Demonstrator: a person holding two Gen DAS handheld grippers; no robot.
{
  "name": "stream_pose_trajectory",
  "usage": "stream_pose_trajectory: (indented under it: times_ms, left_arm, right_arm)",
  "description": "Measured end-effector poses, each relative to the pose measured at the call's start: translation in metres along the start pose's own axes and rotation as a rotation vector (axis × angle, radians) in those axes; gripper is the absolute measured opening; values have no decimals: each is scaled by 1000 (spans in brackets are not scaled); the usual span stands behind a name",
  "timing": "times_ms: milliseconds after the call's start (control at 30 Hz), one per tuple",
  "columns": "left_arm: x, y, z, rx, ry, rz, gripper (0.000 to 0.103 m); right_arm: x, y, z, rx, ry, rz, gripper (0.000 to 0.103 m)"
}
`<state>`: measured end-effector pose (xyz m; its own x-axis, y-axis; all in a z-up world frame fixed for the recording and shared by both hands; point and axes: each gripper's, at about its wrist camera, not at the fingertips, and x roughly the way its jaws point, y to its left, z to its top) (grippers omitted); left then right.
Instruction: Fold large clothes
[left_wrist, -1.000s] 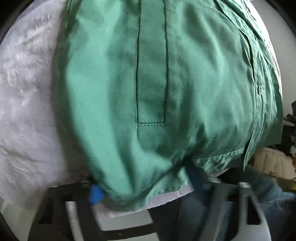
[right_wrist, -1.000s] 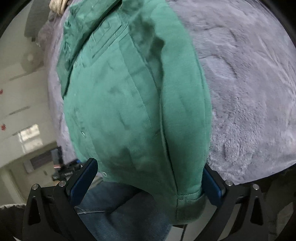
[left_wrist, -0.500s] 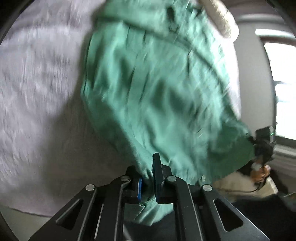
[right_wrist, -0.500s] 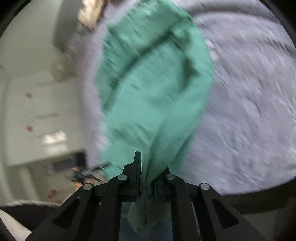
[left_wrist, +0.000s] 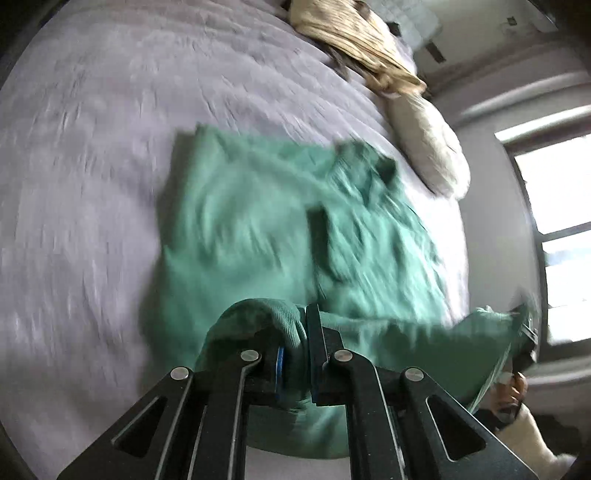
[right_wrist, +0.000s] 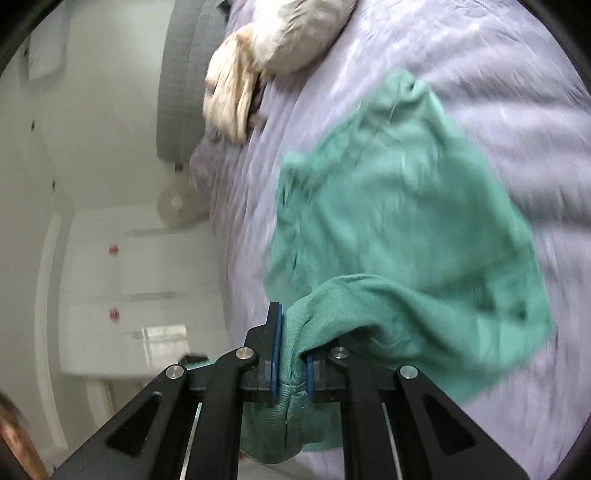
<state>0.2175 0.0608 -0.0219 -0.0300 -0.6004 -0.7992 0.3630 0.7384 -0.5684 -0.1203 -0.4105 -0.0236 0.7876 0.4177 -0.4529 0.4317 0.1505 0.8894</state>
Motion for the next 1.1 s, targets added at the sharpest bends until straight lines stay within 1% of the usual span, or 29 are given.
stream_pose_trajectory:
  times_ms: [67, 100, 133, 200, 233, 300, 333, 400, 433, 467, 500, 533, 567, 600, 633, 667, 700, 800, 833, 867, 933, 1000, 1067, 1100]
  left_arm:
    - [20, 3, 20, -8, -25, 44, 11]
    - [29, 5, 27, -13, -33, 60, 11]
    - [41, 5, 34, -13, -35, 87, 11]
    - [61, 4, 43, 12, -21, 145, 11]
    - [69, 3, 44, 25, -18, 177, 11]
    - [75, 3, 43, 52, -6, 224, 12]
    - [74, 3, 42, 52, -7, 232, 16]
    - [66, 1, 40, 58, -20, 232, 17]
    - [61, -2, 38, 67, -27, 235, 17]
    - [58, -5, 37, 77, -28, 240, 19]
    - [54, -8, 36, 88, -29, 249, 29]
    - [49, -12, 34, 105, -37, 267, 33]
    - [43, -17, 31, 130, -55, 295, 52]
    - [36, -21, 29, 149, -74, 336, 88]
    - [27, -25, 27, 171, -113, 386, 99]
    - [18, -29, 24, 190, -151, 398, 101]
    - [12, -31, 24, 208, -174, 399, 101]
    - [9, -31, 23, 233, -182, 434, 101]
    - [12, -31, 21, 252, -172, 450, 101]
    - [15, -30, 19, 275, -156, 467, 101]
    - [23, -27, 11, 315, -122, 485, 101]
    - [25, -22, 2, 317, -105, 487, 101]
    - [25, -12, -9, 282, -84, 483, 101]
    - [26, -6, -13, 251, -63, 462, 101]
  right_arm:
    - [10, -18, 30, 52, -42, -19, 12]
    - [14, -24, 39, 72, -51, -29, 12]
    - [26, -38, 52, 105, -62, -53, 12]
    - [42, -52, 64, 125, -63, -82, 12]
    - [51, -60, 68, 131, -66, -104, 12]
    - [62, -73, 71, 157, -83, -92, 13]
    - [64, -78, 71, 171, -91, -80, 14]
    - [62, -80, 69, 187, -98, -65, 14]
    - [58, -77, 67, 180, -94, -72, 14]
    - [56, -71, 67, 159, -90, -86, 20]
    - [55, -64, 68, 136, -89, -104, 22]
    - [49, -57, 71, 109, -91, -119, 31]
    - [44, -52, 72, 91, -95, -126, 42]
    - [39, -41, 73, 50, -105, -140, 46]
    - [36, -34, 73, 18, -111, -151, 55]
    - [34, -26, 73, -13, -117, -168, 60]
    - [30, -18, 71, -50, -121, -194, 60]
    - [25, 1, 65, -161, -129, -322, 60]
    - [26, 10, 60, -221, -135, -398, 61]
    - [26, 15, 56, -270, -136, -454, 65]
    - [31, 24, 47, -361, -127, -545, 69]
    - [38, 33, 35, -470, -103, -635, 69]
    - [43, 41, 23, -564, -79, -670, 69]
    - [50, 47, 16, -628, -55, -687, 69]
